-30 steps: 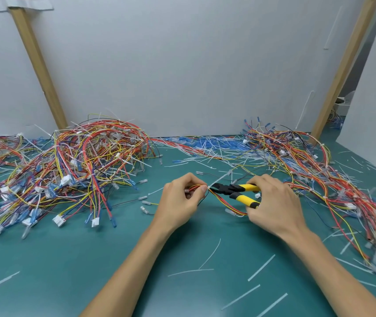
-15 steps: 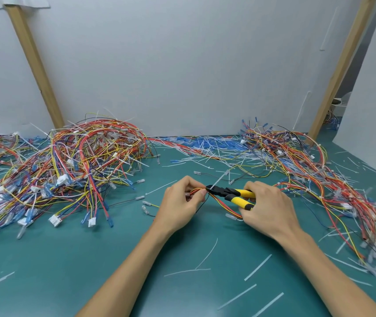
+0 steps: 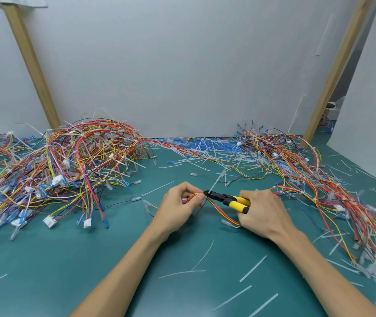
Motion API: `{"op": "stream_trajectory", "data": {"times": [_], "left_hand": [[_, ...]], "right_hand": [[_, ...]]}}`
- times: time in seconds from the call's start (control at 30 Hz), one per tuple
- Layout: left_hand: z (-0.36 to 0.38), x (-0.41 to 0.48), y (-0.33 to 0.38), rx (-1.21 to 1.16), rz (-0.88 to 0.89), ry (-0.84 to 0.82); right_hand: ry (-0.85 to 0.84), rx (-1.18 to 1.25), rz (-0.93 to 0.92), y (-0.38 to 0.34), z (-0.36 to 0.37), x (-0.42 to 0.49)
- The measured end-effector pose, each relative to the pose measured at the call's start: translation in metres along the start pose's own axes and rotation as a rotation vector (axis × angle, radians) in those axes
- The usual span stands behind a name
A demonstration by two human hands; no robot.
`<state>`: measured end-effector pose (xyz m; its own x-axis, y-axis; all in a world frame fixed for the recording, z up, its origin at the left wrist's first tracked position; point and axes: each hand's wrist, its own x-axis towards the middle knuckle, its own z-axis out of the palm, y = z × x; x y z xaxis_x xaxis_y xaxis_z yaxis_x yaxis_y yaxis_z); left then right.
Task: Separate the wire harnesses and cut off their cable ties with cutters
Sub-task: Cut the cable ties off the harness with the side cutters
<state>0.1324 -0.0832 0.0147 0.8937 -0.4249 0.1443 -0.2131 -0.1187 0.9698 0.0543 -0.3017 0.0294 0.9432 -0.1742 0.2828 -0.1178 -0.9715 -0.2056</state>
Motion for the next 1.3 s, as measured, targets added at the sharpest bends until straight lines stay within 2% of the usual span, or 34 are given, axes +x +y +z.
{"op": "stream_trajectory", "data": {"times": [0.8,1.1,1.23,1.3], "left_hand": [[-0.006,0.01,-0.006,-0.041,-0.045,-0.038],[-0.005,0.01,-0.002,-0.025,-0.017,-0.02],[-0.011,0.008,0.004,0.151,0.119,0.059],[-0.017,0.008,0.007,0.263,0.2,0.158]], "right_hand": [[-0.033,-0.076,0.059,-0.002,0.007,0.012],[0.07,-0.028,0.05,0.001,0.015,0.004],[0.193,0.08,0.048,-0.005,0.014,-0.002],[0.265,0.152,0.02,-0.008,0.012,-0.003]]}}
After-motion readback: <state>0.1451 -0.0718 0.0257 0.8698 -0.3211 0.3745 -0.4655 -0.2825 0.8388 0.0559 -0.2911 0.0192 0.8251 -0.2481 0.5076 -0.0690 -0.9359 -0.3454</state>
